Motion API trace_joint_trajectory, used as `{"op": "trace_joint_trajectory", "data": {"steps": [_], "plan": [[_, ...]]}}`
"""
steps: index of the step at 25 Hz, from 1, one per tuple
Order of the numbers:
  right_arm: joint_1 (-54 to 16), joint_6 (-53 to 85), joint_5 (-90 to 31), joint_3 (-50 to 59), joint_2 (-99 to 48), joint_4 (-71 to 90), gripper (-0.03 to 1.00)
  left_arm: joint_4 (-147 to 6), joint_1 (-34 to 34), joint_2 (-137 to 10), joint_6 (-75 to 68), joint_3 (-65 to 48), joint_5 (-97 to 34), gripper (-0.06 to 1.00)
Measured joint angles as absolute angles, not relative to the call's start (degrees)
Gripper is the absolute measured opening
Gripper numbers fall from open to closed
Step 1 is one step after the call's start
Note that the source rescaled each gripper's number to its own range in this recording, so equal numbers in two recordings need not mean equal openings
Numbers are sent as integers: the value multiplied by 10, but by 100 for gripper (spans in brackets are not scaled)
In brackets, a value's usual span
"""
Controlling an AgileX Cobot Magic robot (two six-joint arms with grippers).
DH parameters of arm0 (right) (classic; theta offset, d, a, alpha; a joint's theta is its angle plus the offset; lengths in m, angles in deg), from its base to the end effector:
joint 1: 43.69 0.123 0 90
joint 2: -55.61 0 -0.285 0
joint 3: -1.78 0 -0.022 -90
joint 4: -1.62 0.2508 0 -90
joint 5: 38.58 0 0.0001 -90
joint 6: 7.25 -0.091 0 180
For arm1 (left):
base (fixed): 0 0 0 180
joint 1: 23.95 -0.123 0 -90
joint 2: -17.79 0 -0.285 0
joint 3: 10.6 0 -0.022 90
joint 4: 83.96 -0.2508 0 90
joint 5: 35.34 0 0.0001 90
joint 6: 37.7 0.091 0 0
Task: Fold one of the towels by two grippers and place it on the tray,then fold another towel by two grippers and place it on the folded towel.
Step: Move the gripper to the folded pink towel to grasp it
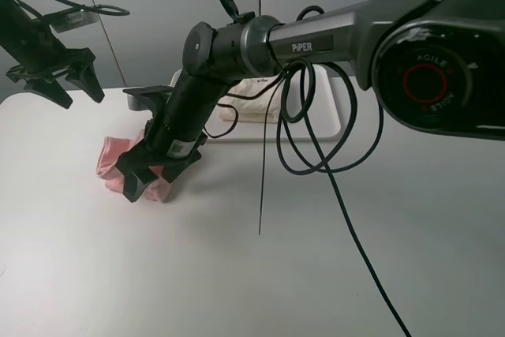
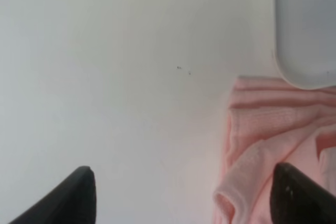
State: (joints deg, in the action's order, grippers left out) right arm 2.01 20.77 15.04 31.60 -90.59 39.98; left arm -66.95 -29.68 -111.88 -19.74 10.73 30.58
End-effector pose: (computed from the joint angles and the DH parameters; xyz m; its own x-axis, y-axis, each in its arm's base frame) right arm 0.3125 0.3854 0.1144 -0.6315 -0.7093 -0.3132 -0.7536 0.4665 0.4631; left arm 0.4373 0.0194 0.1972 -0.9828 0.0836 -0.1646 0.1219 0.9634 -0.2385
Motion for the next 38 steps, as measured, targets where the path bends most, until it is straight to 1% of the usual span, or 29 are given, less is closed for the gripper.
{"op": "trace_joint_trajectory", "data": {"steps": [14,20,25,29,35,38], "plan": [[20,223,70,343,-908,415,79,-670,-297,-1119,-197,107,306,88],[20,227,58,345,-933,429,79,-670,-297,-1119,-197,107,307,88],[20,223,50,345,-924,430,79,-670,-297,-1119,-197,107,308,88],[5,165,67,345,-908,430,79,-670,-297,-1119,-197,107,308,88],[-43,-24,88,345,-910,395,79,-671,-297,-1119,-196,107,311,88],[-46,-72,89,345,-917,369,79,-671,-297,-1119,-196,107,312,88]]}}
